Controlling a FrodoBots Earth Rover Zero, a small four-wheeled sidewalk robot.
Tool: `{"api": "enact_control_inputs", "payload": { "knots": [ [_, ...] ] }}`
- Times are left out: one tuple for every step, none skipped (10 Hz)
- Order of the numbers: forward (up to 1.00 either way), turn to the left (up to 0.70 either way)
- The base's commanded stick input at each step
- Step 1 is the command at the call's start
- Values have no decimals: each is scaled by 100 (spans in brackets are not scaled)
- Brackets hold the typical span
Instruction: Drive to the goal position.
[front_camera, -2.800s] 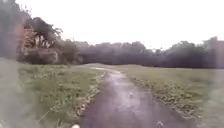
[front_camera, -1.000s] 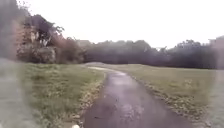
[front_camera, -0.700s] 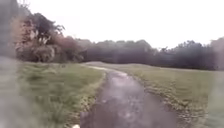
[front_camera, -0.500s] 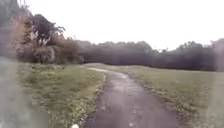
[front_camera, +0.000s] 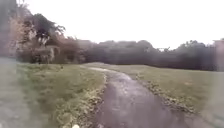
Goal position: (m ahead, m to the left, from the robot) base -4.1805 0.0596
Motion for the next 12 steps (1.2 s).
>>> {"api": "enact_control_inputs", "payload": {
  "knots": [
    [85, 0],
    [85, 0],
    [85, -5],
    [85, -13],
    [85, -27],
    [85, -32],
    [85, -29],
    [85, 0],
    [85, 0],
    [85, 0],
    [85, 0],
    [85, 0]
  ]
}}
